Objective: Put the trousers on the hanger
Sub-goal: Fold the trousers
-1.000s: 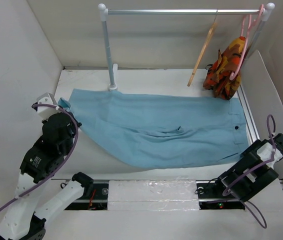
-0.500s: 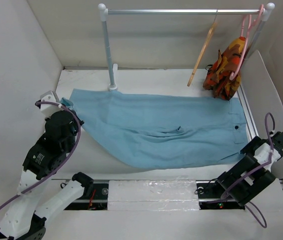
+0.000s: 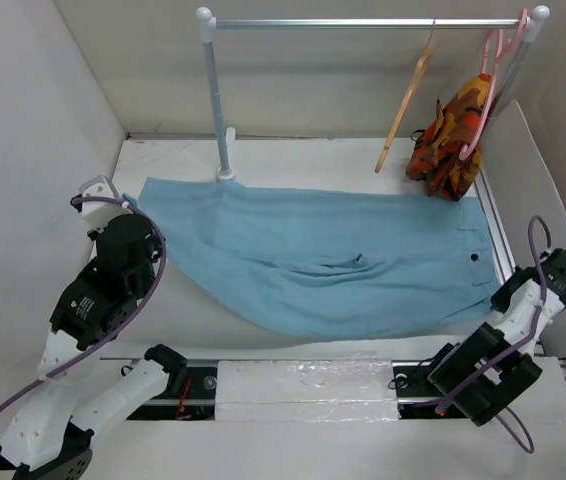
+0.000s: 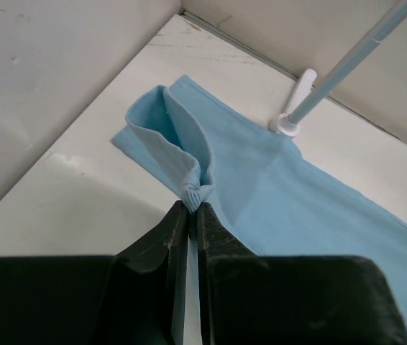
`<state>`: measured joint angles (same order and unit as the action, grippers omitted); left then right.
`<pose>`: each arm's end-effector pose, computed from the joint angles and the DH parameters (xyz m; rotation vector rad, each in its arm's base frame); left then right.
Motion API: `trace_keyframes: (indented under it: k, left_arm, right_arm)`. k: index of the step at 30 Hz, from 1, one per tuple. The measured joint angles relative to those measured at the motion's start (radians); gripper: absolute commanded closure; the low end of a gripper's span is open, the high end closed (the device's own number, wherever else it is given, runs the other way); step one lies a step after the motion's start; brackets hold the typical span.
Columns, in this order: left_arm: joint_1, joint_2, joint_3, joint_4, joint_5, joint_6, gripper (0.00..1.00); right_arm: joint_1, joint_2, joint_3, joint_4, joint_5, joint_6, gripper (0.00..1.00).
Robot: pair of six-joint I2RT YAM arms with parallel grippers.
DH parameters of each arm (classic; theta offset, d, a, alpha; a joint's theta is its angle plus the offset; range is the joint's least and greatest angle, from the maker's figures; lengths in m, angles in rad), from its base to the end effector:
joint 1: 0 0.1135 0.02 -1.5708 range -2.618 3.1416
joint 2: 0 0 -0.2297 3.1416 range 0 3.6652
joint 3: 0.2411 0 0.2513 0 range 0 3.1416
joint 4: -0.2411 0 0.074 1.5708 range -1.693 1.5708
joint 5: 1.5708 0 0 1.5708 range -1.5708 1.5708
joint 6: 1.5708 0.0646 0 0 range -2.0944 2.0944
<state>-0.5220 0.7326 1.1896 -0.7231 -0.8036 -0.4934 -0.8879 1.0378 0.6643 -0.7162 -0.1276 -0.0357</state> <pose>0.1588 -0.0377 0.3974 -0.5177 1.6762 -0.0001 0.1429 -0.1626 0.1558 1.0583 2.4321 -0.1382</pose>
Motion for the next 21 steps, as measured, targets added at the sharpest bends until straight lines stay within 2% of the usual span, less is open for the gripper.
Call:
trace_keyframes:
  k: [7, 11, 13, 17, 19, 21]
  left_arm:
    - [0.000, 0.018, -0.014, 0.008, -0.085, 0.002, 1.00]
    - [0.016, 0.043, -0.072, 0.033, -0.141, -0.008, 1.00]
    - [0.104, 0.120, -0.109, 0.068, -0.114, -0.009, 1.00]
    - [0.420, 0.300, -0.132, 0.145, 0.063, -0.016, 1.00]
    - [0.518, 0.391, -0.136, 0.155, 0.124, -0.029, 1.00]
    - [0.552, 0.439, -0.134, 0.153, 0.154, -0.048, 1.00]
  right_arm:
    - [0.124, 0.127, 0.393, -0.087, 0.040, -0.111, 1.00]
    - [0.159, 0.204, 0.453, -0.060, 0.043, -0.137, 1.00]
    - [0.177, 0.243, 0.454, -0.043, 0.035, -0.126, 1.00]
    - [0.207, 0.393, 0.530, -0.011, -0.010, -0.089, 1.00]
    - [0.221, 0.484, 0.591, 0.027, -0.037, -0.069, 1.00]
    - [0.236, 0.552, 0.641, 0.049, -0.060, -0.055, 1.00]
